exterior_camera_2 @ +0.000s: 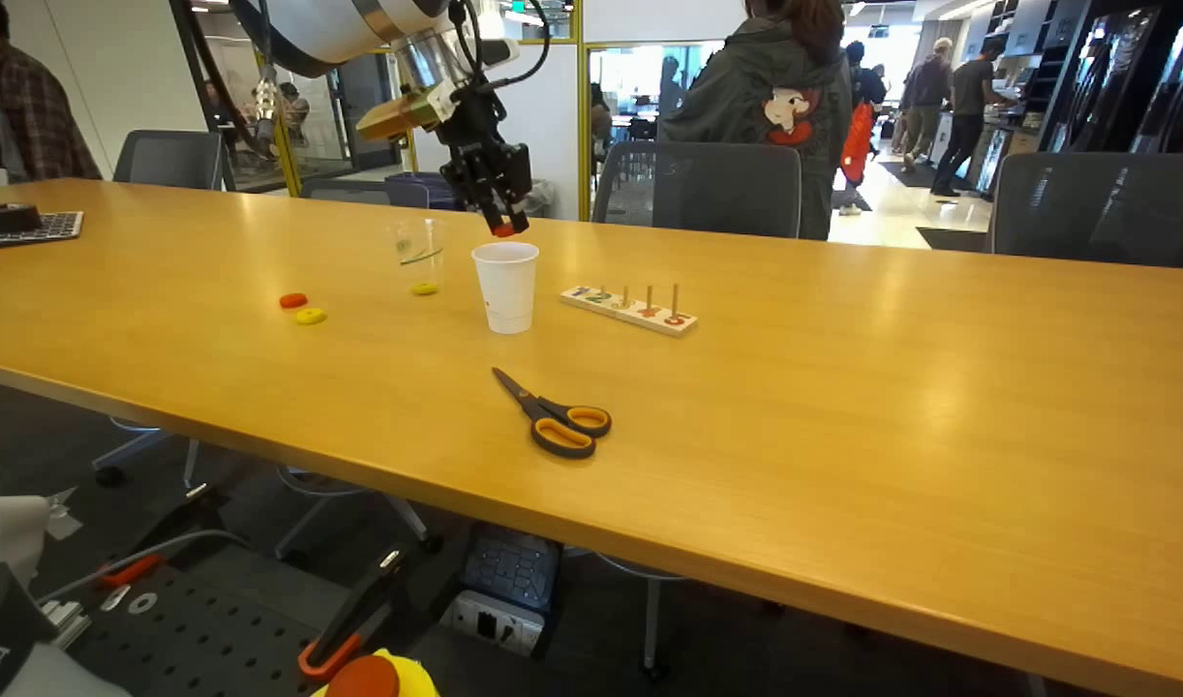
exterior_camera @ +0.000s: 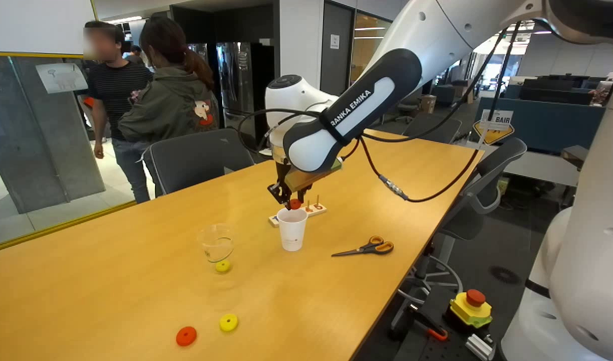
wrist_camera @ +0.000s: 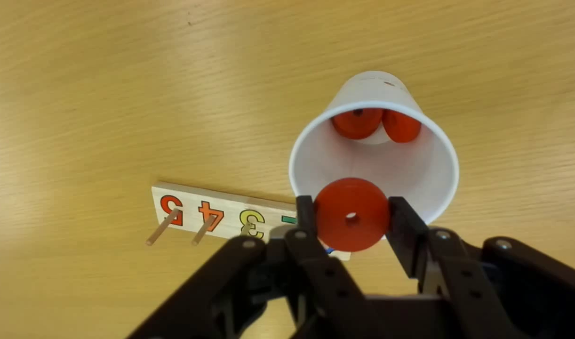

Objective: Put the orange rings inside the white cup, place the yellow rings inside the clear cup

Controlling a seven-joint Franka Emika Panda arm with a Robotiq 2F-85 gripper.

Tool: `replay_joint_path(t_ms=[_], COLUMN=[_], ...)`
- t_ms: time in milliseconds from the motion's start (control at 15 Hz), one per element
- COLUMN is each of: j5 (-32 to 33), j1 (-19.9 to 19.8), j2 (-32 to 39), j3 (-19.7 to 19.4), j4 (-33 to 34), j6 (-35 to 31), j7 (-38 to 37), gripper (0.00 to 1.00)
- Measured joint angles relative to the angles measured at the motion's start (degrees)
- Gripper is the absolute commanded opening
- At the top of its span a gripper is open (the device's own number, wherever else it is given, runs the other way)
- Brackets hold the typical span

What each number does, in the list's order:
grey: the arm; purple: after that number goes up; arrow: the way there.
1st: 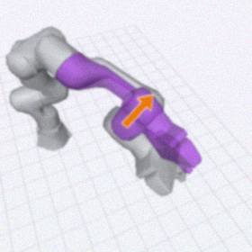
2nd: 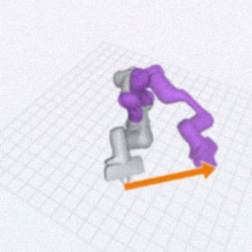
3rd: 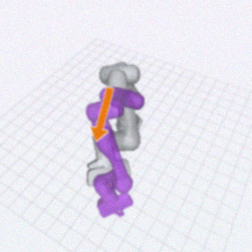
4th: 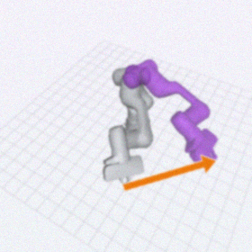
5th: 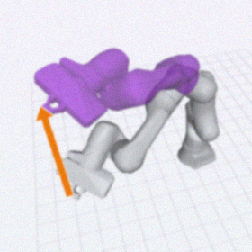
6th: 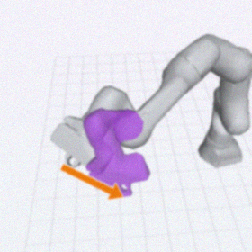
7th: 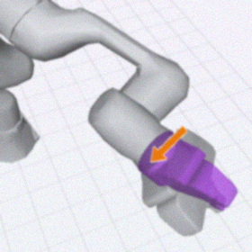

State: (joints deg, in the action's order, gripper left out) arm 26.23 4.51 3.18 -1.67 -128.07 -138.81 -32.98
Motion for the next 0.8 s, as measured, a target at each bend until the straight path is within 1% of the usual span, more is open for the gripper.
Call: replay_joint_path(t_ms=[200, 400, 467, 533, 600, 800], j5=[-0.68, -3.40, -4.53, -5.49, -6.18, -6.80], j1=[-0.22, -0.25, -0.25, -0.27, -0.31, -0.33], j2=[0.09, 0.34, 0.44, 0.53, 0.60, 0.64], j3=[0.01, 0.16, 0.18, 0.18, 0.18, 0.25], j4=[-0.75, -1.18, -1.26, -1.31, -1.33, -1.34], j6=[0.00, -0.03, -0.03, -0.04, -0.06, -0.34], j7=[0.12, 1.06, 1.56, 2.01, 2.41, 2.81], gripper=[0.20, 0.22, 0.67, 0.68, 0.73, 0.98])
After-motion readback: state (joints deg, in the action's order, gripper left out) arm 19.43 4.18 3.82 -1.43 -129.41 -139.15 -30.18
